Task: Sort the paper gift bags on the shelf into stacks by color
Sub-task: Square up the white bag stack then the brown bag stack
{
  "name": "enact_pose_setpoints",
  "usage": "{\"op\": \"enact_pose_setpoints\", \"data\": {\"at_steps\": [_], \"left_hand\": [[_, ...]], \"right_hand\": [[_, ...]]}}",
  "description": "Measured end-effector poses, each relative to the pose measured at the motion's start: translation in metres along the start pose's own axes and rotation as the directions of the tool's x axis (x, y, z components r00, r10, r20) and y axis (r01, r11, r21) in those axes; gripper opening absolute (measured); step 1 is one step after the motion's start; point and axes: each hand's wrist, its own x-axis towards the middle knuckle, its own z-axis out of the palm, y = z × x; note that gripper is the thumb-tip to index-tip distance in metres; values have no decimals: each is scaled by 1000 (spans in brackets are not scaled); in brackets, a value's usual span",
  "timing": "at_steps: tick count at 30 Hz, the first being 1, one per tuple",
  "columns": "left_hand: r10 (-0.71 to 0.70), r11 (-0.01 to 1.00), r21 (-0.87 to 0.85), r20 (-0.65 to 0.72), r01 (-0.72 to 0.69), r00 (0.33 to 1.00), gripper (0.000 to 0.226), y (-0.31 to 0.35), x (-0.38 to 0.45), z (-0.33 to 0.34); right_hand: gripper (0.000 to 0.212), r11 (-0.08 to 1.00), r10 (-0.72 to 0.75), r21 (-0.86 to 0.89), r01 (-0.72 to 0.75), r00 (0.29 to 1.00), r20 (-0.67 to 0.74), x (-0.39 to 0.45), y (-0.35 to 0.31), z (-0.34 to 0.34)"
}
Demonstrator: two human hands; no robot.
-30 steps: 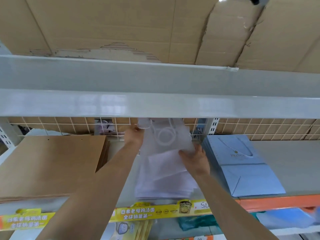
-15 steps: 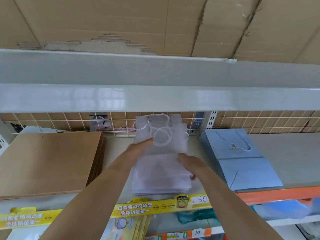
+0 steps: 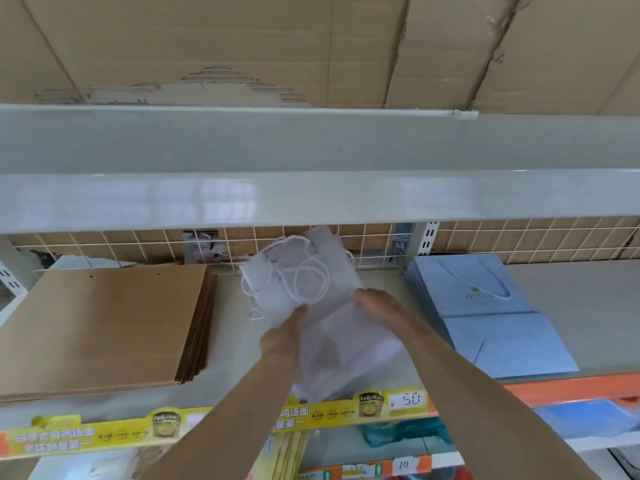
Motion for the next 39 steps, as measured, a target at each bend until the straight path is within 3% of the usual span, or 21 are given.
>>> {"op": "enact_pose_setpoints", "data": {"at_steps": [2, 4, 6, 10, 13, 15, 17, 19, 20, 21, 23, 25, 26, 29, 32, 35, 39], "left_hand": [[-17, 999, -53, -139, 10, 990, 76, -9, -6, 8], [-47, 995, -100, -186, 28, 981, 80, -8, -10, 15], [-79, 990, -125, -180, 56, 980, 80, -3, -14, 25], [-113, 987, -125, -78, 102, 991, 75, -12, -19, 58], [-114, 989, -102, -85, 105, 990, 85, -3, -18, 56], [38, 993, 120, -322, 0, 946, 101, 17, -11, 42], [328, 935, 282, -455, -215, 828, 108, 45, -5, 23], [608, 776, 447, -344, -445, 715, 108, 76, 8, 7], [676, 671, 558, -190, -488, 712, 107, 91, 16, 0], [667, 563, 662, -12, -494, 745, 107, 106, 23, -2], [479, 432, 769, 248, -471, 842, 100, 125, 33, -1], [338, 450, 770, 322, -452, 885, 76, 128, 35, 6], [297, 486, 751, 340, -448, 892, 69, 125, 36, 10], [173, 541, 723, 405, -431, 898, 96, 116, 45, 14], [48, 575, 707, 473, -411, 880, 77, 115, 44, 8], [-19, 596, 745, 386, -300, 922, 77, 110, 37, 1], [-63, 533, 815, 305, -226, 950, 66, 97, 22, -18]], "right_hand": [[39, 989, -46, -141, 41, 998, -33, 8, -8, 0], [50, 945, -91, -323, 48, 989, -120, 13, -14, 3], [59, 927, -110, -374, 10, 962, -248, 15, -15, 10], [96, 952, 194, -130, -278, 874, -446, 13, -4, 10], [108, 954, 255, -30, -298, 860, -441, 11, 15, 4], [109, 967, 249, 48, -249, 894, -374, 13, 27, 5], [108, 970, 243, 75, -232, 902, -356, 14, 33, 7], [108, 971, 239, 66, -231, 904, -355, 15, 32, 8], [107, 970, 241, 71, -231, 907, -345, 15, 30, 8], [107, 968, 249, 91, -232, 909, -335, 15, 28, 8], [108, 952, 296, 173, -251, 896, -331, 13, 27, 7], [110, 926, 368, 225, -304, 860, -353, 11, 33, 5], [109, 917, 392, 232, -325, 848, -358, 8, 38, 5], [98, 911, 402, 235, -339, 856, -326, 3, 53, 3], [84, 915, 381, 237, -325, 890, -252, 3, 54, -1], [75, 905, 361, 314, -286, 908, -213, 2, 55, -2], [62, 958, 219, 236, -162, 946, -239, 6, 54, -5]]}}
